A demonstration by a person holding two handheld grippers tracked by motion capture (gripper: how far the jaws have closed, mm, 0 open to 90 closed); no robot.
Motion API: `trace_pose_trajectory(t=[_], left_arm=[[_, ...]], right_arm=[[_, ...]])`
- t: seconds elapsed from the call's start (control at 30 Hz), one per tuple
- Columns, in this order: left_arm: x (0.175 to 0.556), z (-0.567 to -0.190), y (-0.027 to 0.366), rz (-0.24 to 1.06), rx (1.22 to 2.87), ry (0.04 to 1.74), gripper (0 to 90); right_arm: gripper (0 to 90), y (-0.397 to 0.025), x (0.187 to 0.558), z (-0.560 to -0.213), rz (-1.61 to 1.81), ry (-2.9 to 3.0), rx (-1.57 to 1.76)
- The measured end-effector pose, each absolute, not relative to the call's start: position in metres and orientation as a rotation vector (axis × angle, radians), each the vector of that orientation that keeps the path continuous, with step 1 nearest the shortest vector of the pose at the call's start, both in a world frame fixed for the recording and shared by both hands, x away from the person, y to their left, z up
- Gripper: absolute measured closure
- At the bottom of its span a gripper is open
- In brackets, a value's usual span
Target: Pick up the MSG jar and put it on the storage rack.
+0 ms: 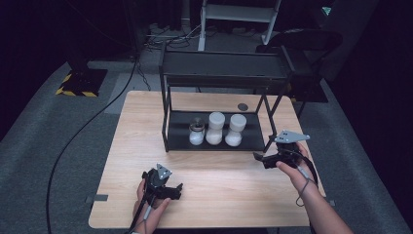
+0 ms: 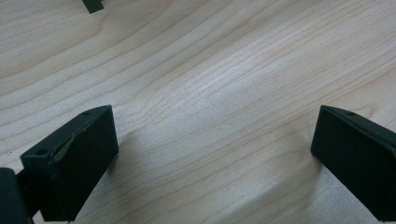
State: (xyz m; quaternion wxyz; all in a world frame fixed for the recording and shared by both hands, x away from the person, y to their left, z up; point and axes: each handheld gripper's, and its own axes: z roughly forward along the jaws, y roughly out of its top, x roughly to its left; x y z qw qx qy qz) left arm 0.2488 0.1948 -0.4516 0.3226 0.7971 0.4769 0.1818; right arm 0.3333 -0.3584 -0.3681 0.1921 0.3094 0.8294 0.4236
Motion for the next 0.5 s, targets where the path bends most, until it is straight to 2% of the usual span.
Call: trace_pose_trajectory(t=[0.5], left_arm=[[0.249, -0.452, 0.195, 0.478, 2.093, 1.253, 0.6]], right_arm=[[2.6, -0.357, 0.327, -0.402, 1.142, 2.381, 0.878]])
